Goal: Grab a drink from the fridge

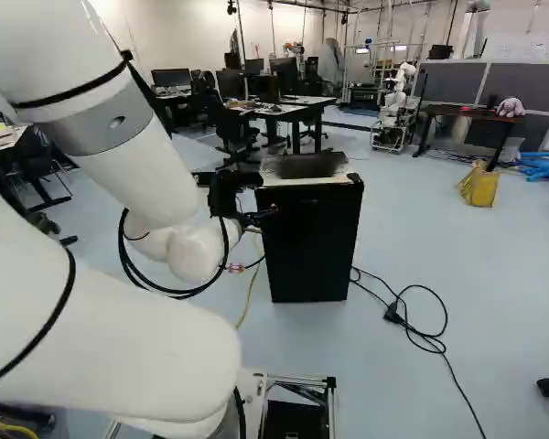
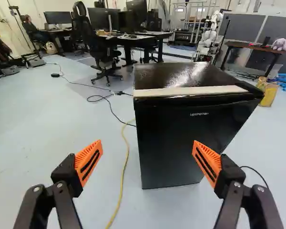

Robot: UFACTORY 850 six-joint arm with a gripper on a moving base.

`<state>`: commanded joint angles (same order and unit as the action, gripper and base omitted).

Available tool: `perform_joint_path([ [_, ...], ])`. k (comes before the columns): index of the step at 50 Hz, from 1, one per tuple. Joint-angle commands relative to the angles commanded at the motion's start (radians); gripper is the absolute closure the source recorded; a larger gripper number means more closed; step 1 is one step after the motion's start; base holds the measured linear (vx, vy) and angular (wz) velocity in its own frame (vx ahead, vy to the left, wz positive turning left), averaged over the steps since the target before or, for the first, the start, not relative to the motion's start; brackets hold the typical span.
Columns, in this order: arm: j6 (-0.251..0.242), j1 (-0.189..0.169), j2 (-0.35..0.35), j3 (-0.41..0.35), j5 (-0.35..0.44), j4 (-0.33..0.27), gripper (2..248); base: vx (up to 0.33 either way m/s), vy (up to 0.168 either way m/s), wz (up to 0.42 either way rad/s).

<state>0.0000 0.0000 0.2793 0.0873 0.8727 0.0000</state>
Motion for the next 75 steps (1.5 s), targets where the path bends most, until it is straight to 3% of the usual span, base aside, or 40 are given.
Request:
perform_joint_path([
  [75,0.0,0.0,0.0,0.0,0.0,0.0,3,0.02,0.045,0.031],
])
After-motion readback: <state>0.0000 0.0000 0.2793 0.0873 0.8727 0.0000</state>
